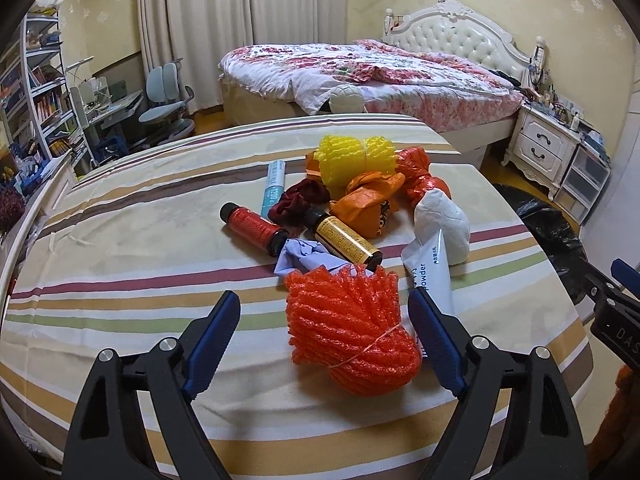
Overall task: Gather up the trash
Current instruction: 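Close the left gripper on the orange mesh net, then close the right gripper on the white tube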
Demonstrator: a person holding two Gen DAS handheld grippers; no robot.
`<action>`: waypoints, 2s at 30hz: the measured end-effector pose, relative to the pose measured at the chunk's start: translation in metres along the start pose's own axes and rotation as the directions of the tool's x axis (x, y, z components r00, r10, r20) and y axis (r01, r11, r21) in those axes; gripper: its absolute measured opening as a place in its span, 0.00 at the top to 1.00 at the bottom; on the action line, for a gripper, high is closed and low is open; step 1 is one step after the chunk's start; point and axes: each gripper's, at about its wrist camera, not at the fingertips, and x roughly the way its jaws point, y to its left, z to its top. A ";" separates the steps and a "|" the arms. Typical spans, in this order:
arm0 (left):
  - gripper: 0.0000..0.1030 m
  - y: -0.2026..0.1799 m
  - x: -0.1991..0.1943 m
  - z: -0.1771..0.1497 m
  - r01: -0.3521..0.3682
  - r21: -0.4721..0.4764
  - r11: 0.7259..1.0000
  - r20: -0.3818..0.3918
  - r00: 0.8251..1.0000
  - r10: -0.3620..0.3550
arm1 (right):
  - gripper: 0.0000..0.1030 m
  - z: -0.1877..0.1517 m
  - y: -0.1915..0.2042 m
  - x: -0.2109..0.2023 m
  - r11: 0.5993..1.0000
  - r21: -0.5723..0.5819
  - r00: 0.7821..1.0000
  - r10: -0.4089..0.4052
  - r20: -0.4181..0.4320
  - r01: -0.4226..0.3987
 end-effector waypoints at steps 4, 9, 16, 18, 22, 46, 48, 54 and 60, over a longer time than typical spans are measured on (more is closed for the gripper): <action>0.19 -0.003 0.001 -0.005 0.006 0.018 1.000 -0.018 1.000 -0.006 | 0.19 -0.001 0.003 0.004 1.000 -0.007 1.000 0.006 -0.006 -0.006; 0.31 -0.003 0.003 -0.011 0.048 0.023 0.999 -0.031 0.998 -0.047 | 0.19 -0.004 0.006 0.000 1.000 -0.015 1.000 0.019 -0.006 -0.020; 0.48 -0.006 -0.005 -0.016 0.093 0.053 0.994 -0.027 0.995 -0.092 | 0.19 -0.007 0.014 -0.009 0.999 -0.028 0.999 0.034 0.007 -0.034; 0.49 -0.004 -0.008 -0.017 0.097 0.046 0.994 -0.021 0.995 -0.096 | 0.19 -0.007 0.017 -0.011 0.999 -0.035 0.999 0.039 0.010 -0.039; 0.50 0.008 -0.023 -0.013 0.081 0.021 0.996 0.023 0.996 -0.082 | 0.19 -0.006 0.026 -0.016 0.997 -0.050 0.998 0.054 0.016 -0.053; 0.50 0.092 -0.013 -0.021 -0.077 -0.095 0.992 0.041 0.996 0.081 | 0.57 -0.011 0.131 0.014 0.938 -0.189 0.952 0.261 -0.159 -0.289; 0.50 0.093 -0.013 -0.023 -0.072 -0.098 0.993 0.038 0.996 0.076 | 0.71 -0.013 0.131 0.015 0.932 -0.182 0.943 0.282 -0.177 -0.313; 0.50 0.093 -0.016 -0.022 -0.059 -0.104 0.993 0.043 0.997 0.064 | 0.81 -0.013 0.129 0.005 0.924 -0.181 0.937 0.309 -0.163 -0.336; 0.50 0.086 -0.027 -0.015 -0.038 -0.109 0.993 0.074 0.996 0.047 | 0.83 -0.006 0.117 -0.013 0.929 -0.191 0.948 0.305 -0.087 -0.317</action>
